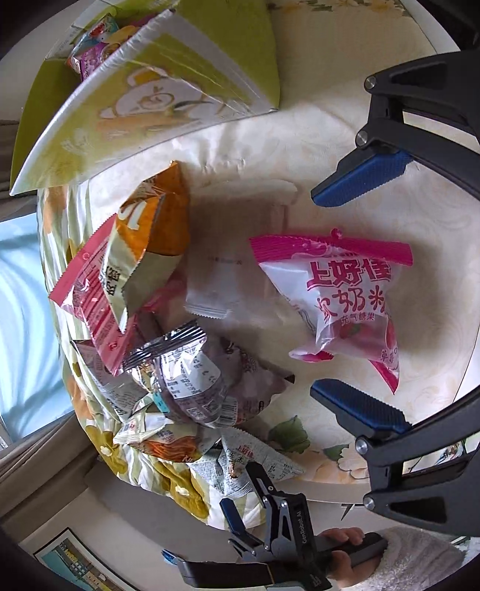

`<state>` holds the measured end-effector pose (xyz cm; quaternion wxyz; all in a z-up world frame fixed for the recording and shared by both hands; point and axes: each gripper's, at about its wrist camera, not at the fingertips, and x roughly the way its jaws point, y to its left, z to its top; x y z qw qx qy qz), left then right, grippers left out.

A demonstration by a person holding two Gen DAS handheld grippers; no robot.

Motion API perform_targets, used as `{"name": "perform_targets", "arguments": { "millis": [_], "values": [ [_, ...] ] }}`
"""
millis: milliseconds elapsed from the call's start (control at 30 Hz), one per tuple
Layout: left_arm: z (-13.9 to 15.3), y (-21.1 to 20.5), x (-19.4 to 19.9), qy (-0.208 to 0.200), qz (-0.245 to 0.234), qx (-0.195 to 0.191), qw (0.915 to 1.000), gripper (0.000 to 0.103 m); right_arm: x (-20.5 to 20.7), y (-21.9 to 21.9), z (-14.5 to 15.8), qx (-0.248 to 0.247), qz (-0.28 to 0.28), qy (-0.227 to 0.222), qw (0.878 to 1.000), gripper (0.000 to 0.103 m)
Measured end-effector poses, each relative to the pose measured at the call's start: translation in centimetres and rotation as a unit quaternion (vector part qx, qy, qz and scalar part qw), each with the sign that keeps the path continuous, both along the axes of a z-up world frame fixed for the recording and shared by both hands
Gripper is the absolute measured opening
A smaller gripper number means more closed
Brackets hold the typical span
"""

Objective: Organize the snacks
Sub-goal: 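Grasp the grey printed bag with the left gripper while the right approaches the pink bag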

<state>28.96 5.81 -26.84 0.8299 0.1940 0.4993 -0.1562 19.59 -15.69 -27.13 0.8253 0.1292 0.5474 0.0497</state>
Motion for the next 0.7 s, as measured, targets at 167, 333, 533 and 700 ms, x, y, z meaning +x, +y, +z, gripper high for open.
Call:
{"name": "perform_targets", "arguments": {
  "millis": [167,333,533,700],
  "values": [
    [-1.9,-0.3,1.1,0.018,-0.007,0.021,0.9996,0.102,0.4,0.1,-1.8,0.004,0.002,0.019,1.000,0.093],
    [-2.5,-0.6,1.9,0.025,-0.014,0.018,0.9994,0.102,0.4,0.0,-2.9,0.007,0.002,0.029,1.000,0.093],
    [-2.5,-1.6,1.9,0.027,-0.036,0.011,0.9989,0.095,0.8,0.5,-3.0,0.000,0.011,0.028,1.000,0.093],
    [-2.2,-2.5,1.3,0.027,-0.049,0.014,0.9984,0.084,0.6,1.3,-3.0,-0.004,0.010,0.026,1.000,0.093]
  ]
}}
